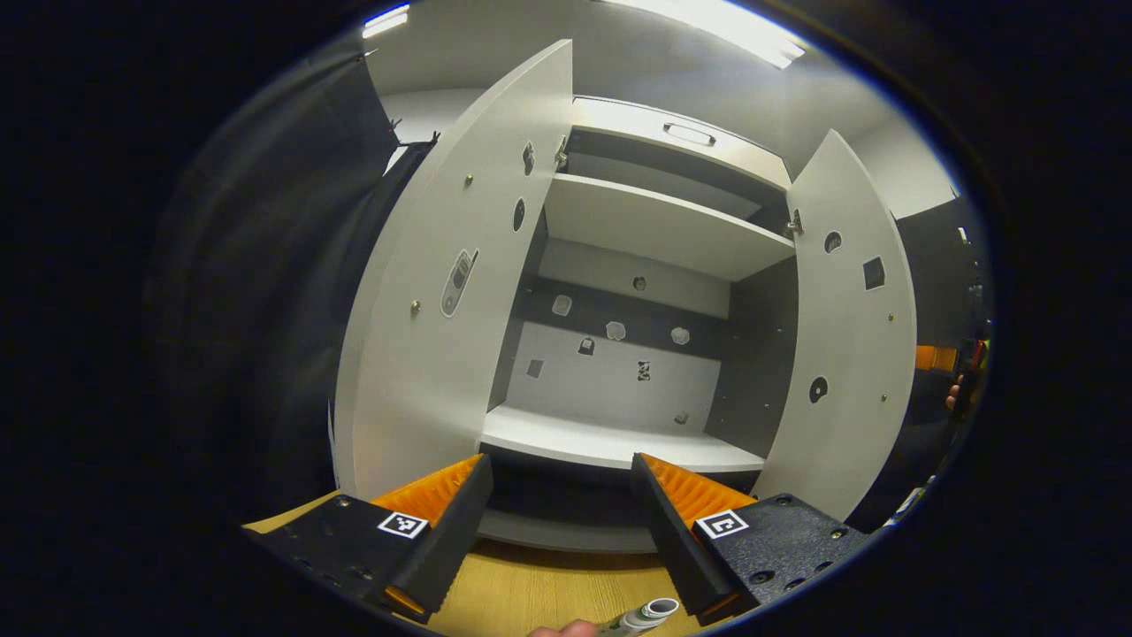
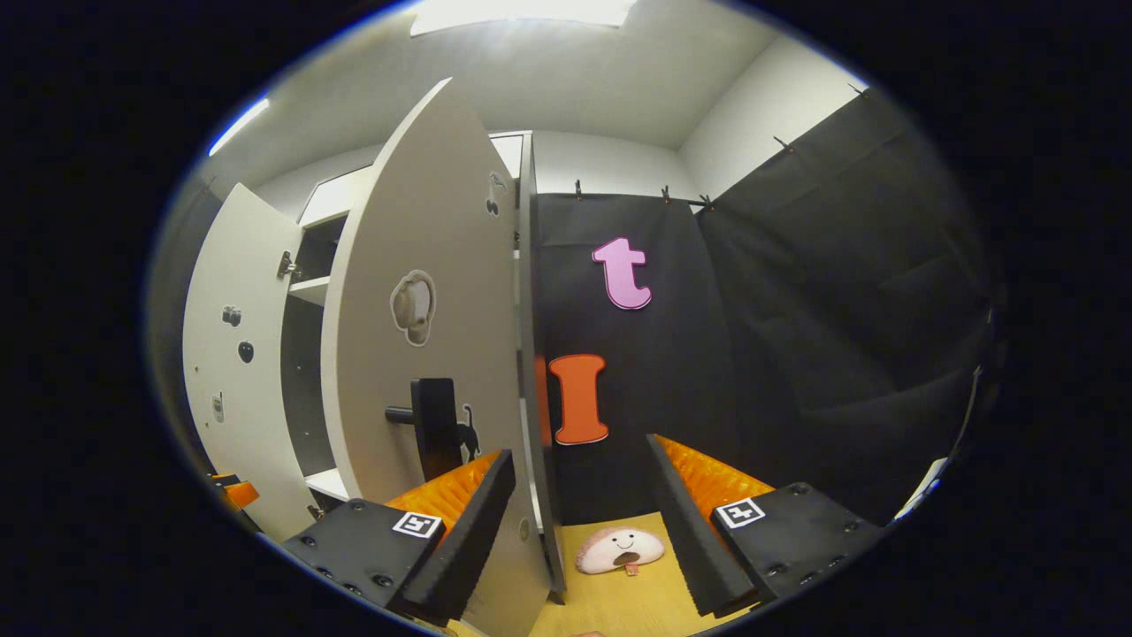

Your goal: Grasp the bottle in the cabinet with the left hand and place it on the coaster, then close the right door with the right hand and the left door with the left hand.

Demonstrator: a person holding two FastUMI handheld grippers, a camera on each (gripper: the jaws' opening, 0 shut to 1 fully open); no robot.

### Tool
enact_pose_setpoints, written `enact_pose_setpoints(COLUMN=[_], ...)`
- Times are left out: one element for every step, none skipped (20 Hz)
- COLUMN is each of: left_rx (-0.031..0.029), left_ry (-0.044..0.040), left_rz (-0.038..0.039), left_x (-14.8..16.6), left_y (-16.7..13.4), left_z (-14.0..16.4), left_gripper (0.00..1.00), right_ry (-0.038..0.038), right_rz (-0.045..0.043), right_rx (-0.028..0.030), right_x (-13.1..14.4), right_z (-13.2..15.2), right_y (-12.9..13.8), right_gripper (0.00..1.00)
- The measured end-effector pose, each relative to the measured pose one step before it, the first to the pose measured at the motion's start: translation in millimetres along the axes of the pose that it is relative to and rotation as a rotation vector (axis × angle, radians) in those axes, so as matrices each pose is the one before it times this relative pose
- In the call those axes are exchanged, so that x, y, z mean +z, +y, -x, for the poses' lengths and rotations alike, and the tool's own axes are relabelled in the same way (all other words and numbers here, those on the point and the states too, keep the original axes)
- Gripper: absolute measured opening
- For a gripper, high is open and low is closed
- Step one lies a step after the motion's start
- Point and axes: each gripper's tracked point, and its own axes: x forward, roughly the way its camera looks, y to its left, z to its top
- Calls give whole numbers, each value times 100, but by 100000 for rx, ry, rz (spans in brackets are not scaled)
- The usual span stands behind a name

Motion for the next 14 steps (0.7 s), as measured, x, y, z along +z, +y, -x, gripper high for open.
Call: enact_pose_setpoints(left_rx=[-289,-188,50,20,326,544,942,780,441,401,357,495,776,781], left_ry=[431,281,207,15,-226,-475,-418,-352,-269,-217,-303,-403,-356,-185], left_rz=[94,-11,-91,-176,-300,-356,-313,-176,84,206,158,-37,-142,-9], left_x=[-43,-82,-26,117,27,192,112,164,85,153,135,200,194,111], left_y=[247,241,265,213,206,317,363,343,90,208,272,220,228,309], left_z=[21,95,96,115,144,116,300,191,52,169,262,229,270,207], left_gripper=[92,92,95,95,95,95,95,95,95,95,95,95,95,95], right_ry=[294,272,229,125,290,123,-616,-84,19,-23,381,534,623,773], right_rz=[598,797,975,750,290,315,351,221,-362,-587,-590,-395,-389,-746], right_rx=[1129,972,968,844,535,297,812,1107,1305,1353,1663,2950,3126,1532], right_x=[-94,-115,12,-43,63,-95,-13,-50,-129,-123,-253,-331,-272,-192], right_z=[-115,-58,-129,-135,-290,-262,-337,-349,-346,-302,-469,-560,-533,-335], right_y=[963,946,888,851,670,675,760,705,618,794,1001,1251,1151,774], right_gripper=[97,97,97,97,97,97,100,97,97,97,97,97,97,97])
